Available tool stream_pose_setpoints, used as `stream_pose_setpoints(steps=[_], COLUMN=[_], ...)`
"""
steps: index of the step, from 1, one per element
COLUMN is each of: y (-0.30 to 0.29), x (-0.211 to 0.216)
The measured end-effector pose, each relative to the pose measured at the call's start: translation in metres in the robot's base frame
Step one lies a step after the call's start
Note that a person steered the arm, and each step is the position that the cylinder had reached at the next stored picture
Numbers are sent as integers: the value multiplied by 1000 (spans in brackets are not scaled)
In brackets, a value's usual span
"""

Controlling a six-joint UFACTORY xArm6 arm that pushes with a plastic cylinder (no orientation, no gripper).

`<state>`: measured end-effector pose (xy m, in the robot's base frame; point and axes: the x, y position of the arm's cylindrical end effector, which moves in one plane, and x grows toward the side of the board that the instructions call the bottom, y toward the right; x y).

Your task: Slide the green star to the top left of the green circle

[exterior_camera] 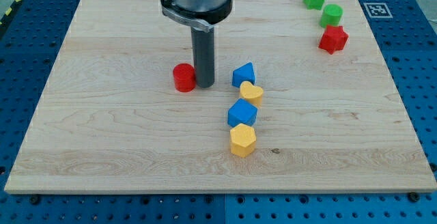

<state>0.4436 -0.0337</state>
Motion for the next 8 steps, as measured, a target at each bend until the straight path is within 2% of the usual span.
stream_pose_setpoints(steps=[1,2,5,6,7,8], y=[-14,-1,52,93,173,216], x=[0,-32,-249,-251,-249,-249])
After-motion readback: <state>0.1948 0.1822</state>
